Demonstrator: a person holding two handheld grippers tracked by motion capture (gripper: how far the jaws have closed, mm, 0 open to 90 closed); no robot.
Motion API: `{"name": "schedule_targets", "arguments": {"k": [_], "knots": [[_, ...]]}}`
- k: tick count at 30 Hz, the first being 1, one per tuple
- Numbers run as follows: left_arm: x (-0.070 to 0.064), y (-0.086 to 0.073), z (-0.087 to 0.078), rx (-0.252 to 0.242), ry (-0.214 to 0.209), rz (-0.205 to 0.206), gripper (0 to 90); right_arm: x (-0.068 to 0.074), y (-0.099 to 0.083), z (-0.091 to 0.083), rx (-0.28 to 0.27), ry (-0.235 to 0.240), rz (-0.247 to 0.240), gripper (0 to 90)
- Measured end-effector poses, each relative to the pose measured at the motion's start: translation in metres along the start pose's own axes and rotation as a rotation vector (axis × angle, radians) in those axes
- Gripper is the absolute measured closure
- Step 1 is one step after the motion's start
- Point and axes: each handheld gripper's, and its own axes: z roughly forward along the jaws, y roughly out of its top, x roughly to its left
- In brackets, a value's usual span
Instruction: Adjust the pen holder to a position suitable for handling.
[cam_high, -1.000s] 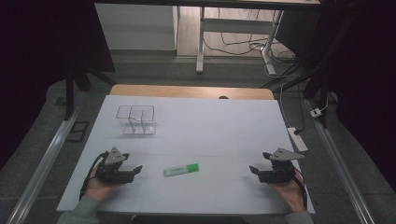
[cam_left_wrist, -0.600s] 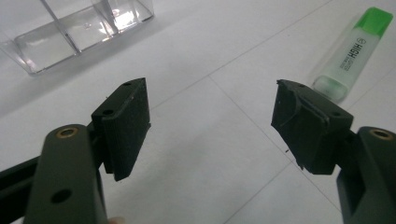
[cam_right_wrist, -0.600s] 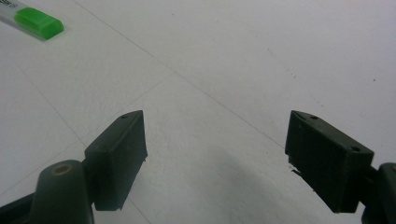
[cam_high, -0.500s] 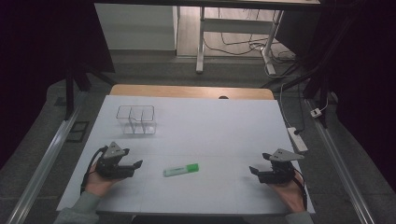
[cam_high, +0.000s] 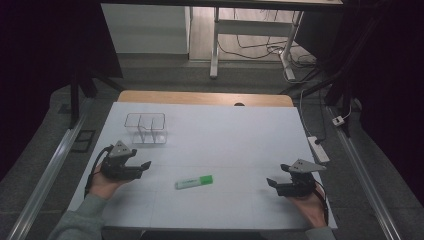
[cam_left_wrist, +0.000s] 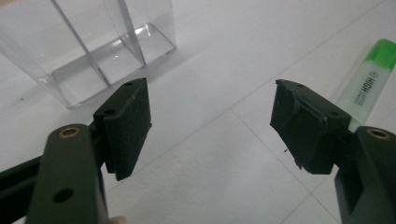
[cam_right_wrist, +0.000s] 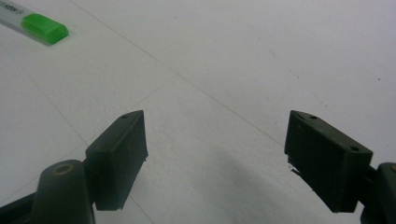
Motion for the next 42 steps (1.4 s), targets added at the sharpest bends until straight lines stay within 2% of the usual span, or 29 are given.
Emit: {"name": "schedule_targets", "arguments": {"k": [10, 19, 27, 30, 42], "knots": [[0.018, 0.013, -0.005, -0.018, 0.005, -0.035, 28.9, 0.001, 0.0, 0.002, 0.014, -0.003, -0.009, 21.0], [0.027, 0.019, -0.007, -0.022, 0.012, -0.037, 28.7, 0.001, -0.001, 0.003, 0.022, -0.007, -0.015, 21.1], [0.042, 0.025, -0.005, -0.011, 0.043, -0.055, 29.0, 0.002, -0.001, 0.004, 0.034, -0.006, -0.019, 21.4], [0.052, 0.028, -0.003, 0.0, 0.058, -0.071, 29.1, 0.002, -0.001, 0.004, 0.036, -0.006, -0.018, 21.4], [0.077, 0.035, -0.002, 0.022, 0.078, -0.102, 29.1, 0.002, -0.001, 0.003, 0.035, -0.01, -0.021, 21.6]]}}
